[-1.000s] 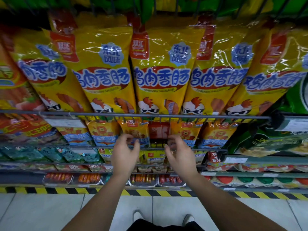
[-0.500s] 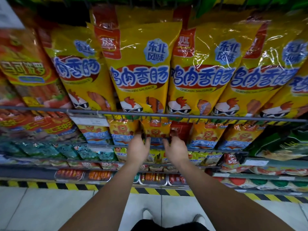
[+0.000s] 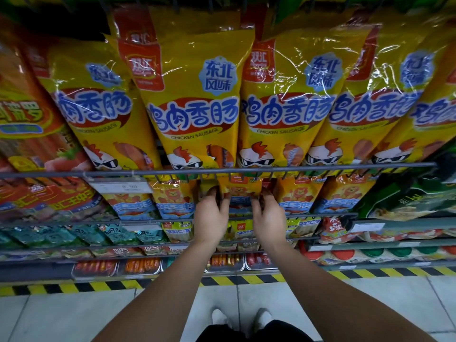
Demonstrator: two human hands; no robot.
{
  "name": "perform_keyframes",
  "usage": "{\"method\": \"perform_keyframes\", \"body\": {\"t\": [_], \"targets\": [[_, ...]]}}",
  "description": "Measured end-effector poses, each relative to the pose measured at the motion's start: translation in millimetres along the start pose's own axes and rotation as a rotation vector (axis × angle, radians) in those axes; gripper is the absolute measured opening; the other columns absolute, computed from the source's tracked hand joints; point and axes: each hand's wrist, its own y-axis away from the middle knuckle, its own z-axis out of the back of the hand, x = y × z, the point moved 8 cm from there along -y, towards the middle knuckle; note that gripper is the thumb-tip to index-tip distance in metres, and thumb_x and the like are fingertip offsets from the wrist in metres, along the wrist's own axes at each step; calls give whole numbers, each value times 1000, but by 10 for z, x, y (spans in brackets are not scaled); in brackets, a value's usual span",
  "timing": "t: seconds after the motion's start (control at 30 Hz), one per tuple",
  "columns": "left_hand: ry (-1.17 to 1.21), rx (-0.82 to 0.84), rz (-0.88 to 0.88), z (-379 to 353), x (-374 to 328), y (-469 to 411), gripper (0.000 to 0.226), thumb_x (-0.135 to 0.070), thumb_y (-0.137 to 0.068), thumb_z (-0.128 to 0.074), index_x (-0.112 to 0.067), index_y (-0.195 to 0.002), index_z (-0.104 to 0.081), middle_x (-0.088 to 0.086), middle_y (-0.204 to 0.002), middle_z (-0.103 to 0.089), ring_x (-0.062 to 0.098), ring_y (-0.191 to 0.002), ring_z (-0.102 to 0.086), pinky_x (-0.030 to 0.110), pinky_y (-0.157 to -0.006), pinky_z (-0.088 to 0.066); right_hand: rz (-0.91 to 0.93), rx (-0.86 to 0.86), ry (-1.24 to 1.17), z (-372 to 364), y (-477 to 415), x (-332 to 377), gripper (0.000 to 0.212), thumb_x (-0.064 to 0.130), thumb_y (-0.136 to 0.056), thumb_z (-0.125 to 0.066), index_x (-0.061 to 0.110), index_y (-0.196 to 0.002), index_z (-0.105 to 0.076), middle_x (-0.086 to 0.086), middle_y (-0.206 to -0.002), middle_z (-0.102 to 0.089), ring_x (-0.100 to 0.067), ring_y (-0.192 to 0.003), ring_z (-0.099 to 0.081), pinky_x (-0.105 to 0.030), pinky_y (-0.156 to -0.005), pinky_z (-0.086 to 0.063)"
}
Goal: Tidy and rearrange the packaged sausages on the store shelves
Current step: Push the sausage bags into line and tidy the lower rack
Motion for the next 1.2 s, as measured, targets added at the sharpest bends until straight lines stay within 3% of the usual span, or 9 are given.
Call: {"method": "perform_keyframes", "body": {"t": [0.13, 0.33, 0.67, 0.87, 1.03, 1.13, 1.2], "targets": [[-11, 35, -4, -139, -57, 29, 28, -32, -98, -55, -12, -115, -64, 5, -96, -72, 25, -83, -67, 38, -72, -55, -39, 13, 5, 57, -32, -139, 20, 25, -104, -46, 9, -109, -56, -6, -59, -54, -24, -45, -47, -31, -41, -25], [-100, 56, 62, -253, -3, 62, 30, -34, -100, -53, -11, -115, -63, 8, -101, -71, 29, -87, -65, 32, -64, -44, -84, 91, 20, -4, -61, -293, 21, 27, -104, -45, 9, -104, -57, -3, -65, -56, -24, -52, -51, -31, -43, -26], [-70, 81, 108, -302, 70, 0, 36, -34, -100, -51, -10, -126, -60, 9, -108, -71, 30, -93, -64, 29, -65, -39, -105, 186, 36, -67, -137, -393, 26, 31, -104, -43, 13, -119, -55, 0, -69, -57, -19, -55, -53, -27, -42, -29], [-8, 96, 190, -295, 107, 25, 46, -40, -98, -54, -13, -135, -56, 7, -115, -70, 27, -100, -65, 33, -77, -50, -120, 247, 36, -60, -128, -412, 33, 31, -105, -40, 15, -131, -50, -2, -70, -57, -21, -55, -52, -29, -43, -28], [6, 25, 246, -129, 176, 163, 48, -43, -96, -58, -11, -131, -56, 5, -109, -68, 26, -96, -65, 37, -82, -54, 11, 208, 52, 72, -25, -398, 42, 36, -103, -44, 18, -141, -40, -4, -62, -58, -21, -48, -52, -30, -39, -30], [-16, -6, 272, 41, 279, 237, 53, -42, -97, -57, -10, -138, -50, 7, -118, -65, 27, -101, -64, 37, -85, -53, 66, 149, 32, 180, 39, -368, 41, 36, -102, -46, 20, -140, -43, -3, -85, -69, -22, -69, -64, -37, -52, -51], [-28, -53, 276, 186, 336, 263, 50, -40, -97, -57, -10, -136, -51, 7, -123, -64, 26, -103, -62, 36, -86, -50, 116, 92, 17, 244, 96, -296, 37, 33, -102, -49, 19, -136, -48, -2, -105, -70, -22, -84, -66, -40, -64, -56]]}}
